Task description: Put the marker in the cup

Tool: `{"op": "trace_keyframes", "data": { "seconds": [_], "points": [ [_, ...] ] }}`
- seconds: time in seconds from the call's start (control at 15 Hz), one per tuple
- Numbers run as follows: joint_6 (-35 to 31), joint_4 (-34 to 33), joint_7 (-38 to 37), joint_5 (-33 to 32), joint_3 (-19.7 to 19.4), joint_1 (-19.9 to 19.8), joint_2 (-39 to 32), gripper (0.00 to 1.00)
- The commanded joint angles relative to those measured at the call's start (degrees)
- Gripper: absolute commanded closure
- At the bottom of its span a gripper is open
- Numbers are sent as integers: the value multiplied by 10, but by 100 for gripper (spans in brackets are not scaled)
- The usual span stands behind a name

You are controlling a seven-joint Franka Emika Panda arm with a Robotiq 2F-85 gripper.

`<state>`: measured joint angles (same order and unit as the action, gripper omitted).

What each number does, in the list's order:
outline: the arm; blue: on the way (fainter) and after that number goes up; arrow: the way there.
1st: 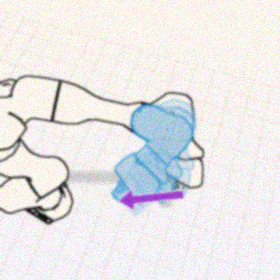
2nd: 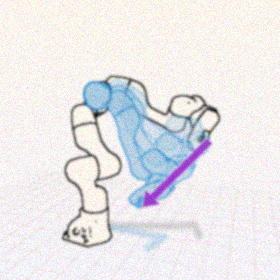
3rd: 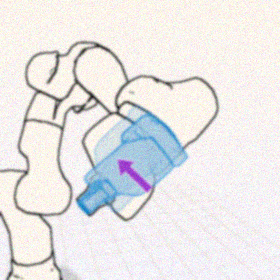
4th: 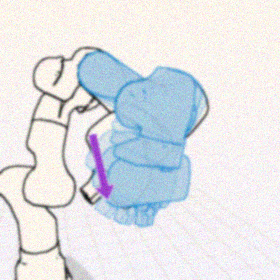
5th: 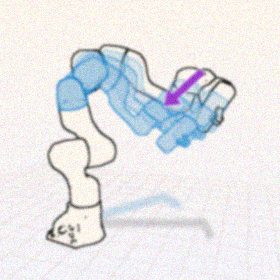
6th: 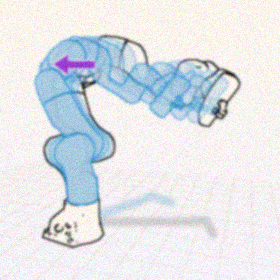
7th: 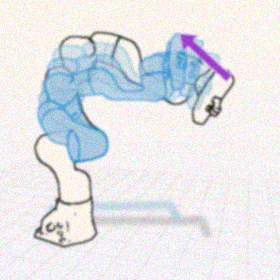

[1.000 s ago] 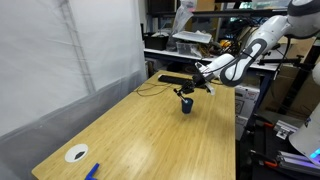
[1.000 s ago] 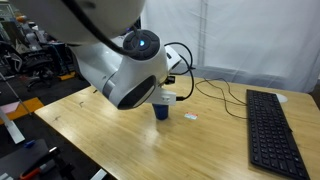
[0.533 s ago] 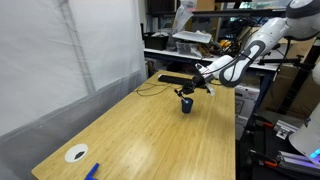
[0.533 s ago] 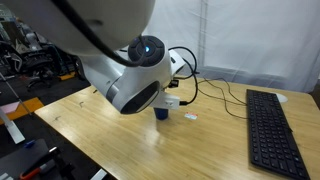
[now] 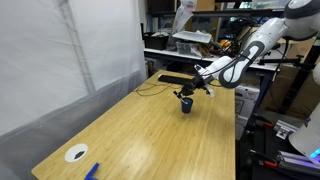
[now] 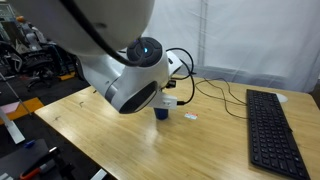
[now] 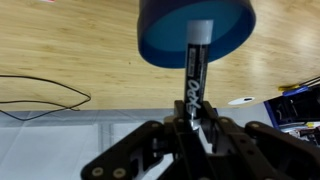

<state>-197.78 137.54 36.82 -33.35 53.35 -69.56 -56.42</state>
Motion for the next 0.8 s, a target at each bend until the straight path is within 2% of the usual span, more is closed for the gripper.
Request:
{"op": "trace_keyframes", "data": {
  "seconds": [0.0,0.53,0.73],
  "points": [
    [-5,1,6,12,-1,5,7,55],
    [-1,0,5,17,9,1,19,2],
    [-1,8,-14,34,11,13,48,0]
  ]
}}
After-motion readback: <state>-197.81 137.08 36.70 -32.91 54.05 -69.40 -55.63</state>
